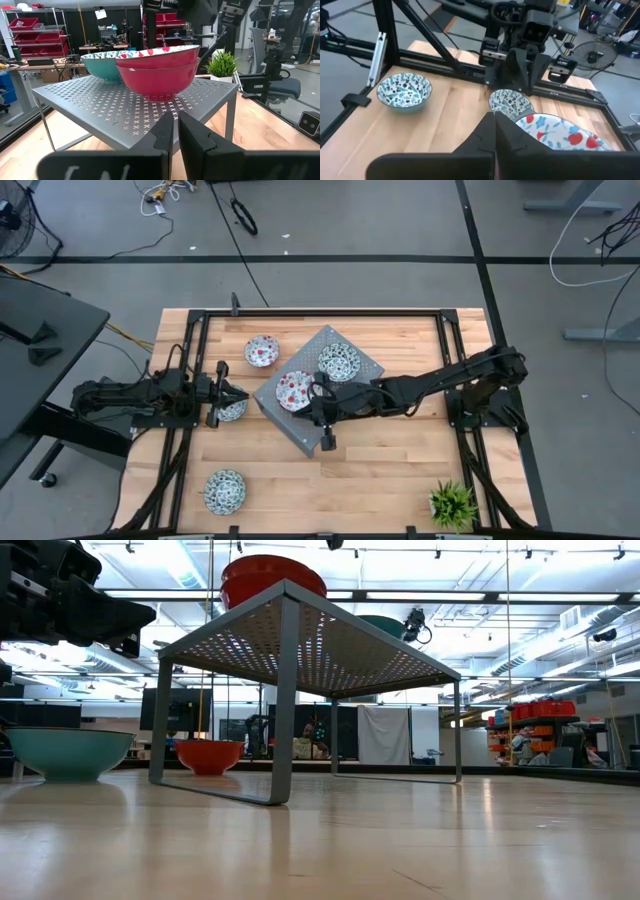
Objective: Pick & Place Mini bowls
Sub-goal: Stack the right red patterned bowl on top of the red patterned bowl on the shelf
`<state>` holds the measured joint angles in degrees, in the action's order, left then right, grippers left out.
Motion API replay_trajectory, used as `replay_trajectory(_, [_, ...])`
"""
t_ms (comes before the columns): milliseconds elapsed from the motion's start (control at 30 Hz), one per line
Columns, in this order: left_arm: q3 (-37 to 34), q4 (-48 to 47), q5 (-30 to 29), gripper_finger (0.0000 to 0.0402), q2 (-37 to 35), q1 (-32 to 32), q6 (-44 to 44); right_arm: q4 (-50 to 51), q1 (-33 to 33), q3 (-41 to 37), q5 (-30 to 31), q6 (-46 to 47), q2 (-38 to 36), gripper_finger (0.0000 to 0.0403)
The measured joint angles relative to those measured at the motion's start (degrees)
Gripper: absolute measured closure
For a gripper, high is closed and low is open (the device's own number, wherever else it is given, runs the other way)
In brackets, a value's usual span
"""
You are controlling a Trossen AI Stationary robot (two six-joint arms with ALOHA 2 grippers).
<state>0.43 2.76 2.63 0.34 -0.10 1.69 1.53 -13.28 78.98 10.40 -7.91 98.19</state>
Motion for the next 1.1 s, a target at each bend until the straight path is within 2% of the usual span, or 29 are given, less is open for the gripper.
replay_trajectory(367, [0.00, 0.00, 0.00, 0.0372, 0.00, 0.00, 0.00, 2.13, 1.99, 0.02, -0.58, -2.62, 0.26, 0.0403])
replay_trajectory(667, [-0.02, 0.00, 0.00, 0.0372, 0.02, 0.00, 0.00, 2.34, 2.40, 0.04, -4.46, -3.54, 1.76, 0.0403])
replay_trajectory(1100, [0.00, 0.00, 0.00, 0.0372, 0.00, 0.00, 0.00, 2.27, 2.71, 0.00, -4.44, -3.71, 2.21, 0.0403])
